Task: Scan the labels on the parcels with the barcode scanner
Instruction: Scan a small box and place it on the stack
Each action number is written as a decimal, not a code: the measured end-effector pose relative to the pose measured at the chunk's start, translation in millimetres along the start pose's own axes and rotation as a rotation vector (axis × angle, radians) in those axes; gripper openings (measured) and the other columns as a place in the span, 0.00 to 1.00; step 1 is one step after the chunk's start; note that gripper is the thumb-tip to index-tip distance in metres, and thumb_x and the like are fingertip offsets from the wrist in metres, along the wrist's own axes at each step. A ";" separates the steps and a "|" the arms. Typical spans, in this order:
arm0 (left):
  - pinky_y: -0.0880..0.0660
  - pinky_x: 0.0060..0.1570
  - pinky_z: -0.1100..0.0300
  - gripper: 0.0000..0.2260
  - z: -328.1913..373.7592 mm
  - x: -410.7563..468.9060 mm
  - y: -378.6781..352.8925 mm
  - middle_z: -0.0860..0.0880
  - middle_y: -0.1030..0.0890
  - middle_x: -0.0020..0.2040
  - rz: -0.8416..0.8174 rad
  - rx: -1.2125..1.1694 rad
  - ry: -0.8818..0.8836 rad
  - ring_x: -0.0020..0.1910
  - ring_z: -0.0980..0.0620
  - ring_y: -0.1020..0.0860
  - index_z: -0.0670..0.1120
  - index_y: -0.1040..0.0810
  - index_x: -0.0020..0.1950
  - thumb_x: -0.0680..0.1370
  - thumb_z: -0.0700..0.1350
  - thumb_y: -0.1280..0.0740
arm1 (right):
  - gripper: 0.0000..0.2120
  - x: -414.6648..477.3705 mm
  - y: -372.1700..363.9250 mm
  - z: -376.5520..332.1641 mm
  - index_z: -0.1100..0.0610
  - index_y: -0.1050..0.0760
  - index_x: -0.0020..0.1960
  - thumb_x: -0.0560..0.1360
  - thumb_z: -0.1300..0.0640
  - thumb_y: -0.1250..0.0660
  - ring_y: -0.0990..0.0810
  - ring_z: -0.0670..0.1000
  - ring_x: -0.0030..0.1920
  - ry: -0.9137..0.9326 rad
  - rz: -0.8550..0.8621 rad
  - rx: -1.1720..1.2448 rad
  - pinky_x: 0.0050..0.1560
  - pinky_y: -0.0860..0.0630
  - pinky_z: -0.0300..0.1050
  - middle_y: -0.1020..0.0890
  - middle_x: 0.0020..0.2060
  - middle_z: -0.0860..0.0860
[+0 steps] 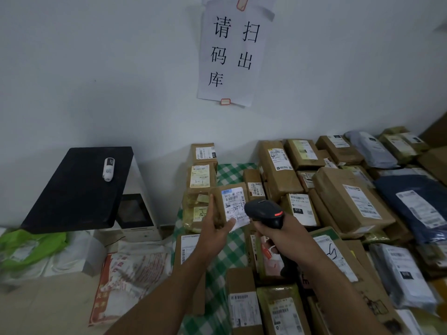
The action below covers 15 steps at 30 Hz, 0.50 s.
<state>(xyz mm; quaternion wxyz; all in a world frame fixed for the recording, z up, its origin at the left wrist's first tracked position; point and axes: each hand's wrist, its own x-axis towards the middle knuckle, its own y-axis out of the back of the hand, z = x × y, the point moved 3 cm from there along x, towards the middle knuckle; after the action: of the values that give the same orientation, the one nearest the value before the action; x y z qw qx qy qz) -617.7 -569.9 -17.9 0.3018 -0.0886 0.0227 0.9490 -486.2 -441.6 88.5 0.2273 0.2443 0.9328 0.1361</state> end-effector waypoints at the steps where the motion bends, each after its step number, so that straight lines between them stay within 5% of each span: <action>1: 0.21 0.59 0.64 0.39 1.5 1.4 0.8 0.65 0.22 0.65 0.014 0.008 0.001 0.64 0.61 0.21 0.74 0.46 0.72 0.81 0.35 0.31 | 0.07 0.8 0.0 -1.2 0.46 0.20 0.58 0.80 0.53 0.29 0.18 0.47 0.34 -0.009 -0.018 0.001 0.37 0.22 0.44 0.13 0.41 0.51; 7: 0.24 0.47 0.74 0.39 0.3 7.1 3.0 0.66 0.23 0.60 0.038 0.022 0.009 0.53 0.75 0.22 0.65 0.50 0.76 0.81 0.33 0.32 | 0.07 2.0 -2.8 -9.5 0.47 0.20 0.58 0.80 0.55 0.29 0.22 0.49 0.32 -0.013 -0.071 0.023 0.35 0.25 0.43 0.16 0.34 0.50; 15: 0.22 0.46 0.71 0.38 -8.8 12.2 10.6 0.64 0.19 0.60 0.052 0.006 0.065 0.53 0.70 0.19 0.59 0.46 0.83 0.81 0.35 0.31 | 0.04 2.7 -4.3 -15.2 0.52 0.19 0.55 0.80 0.55 0.28 0.22 0.49 0.32 -0.068 -0.091 0.005 0.36 0.25 0.44 0.17 0.33 0.50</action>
<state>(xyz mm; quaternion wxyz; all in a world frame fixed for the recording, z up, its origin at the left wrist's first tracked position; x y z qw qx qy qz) -632.3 -572.5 -28.9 0.2765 -0.1179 0.0377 0.9530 -497.5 -445.9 99.0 0.2644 0.2070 0.9349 0.1147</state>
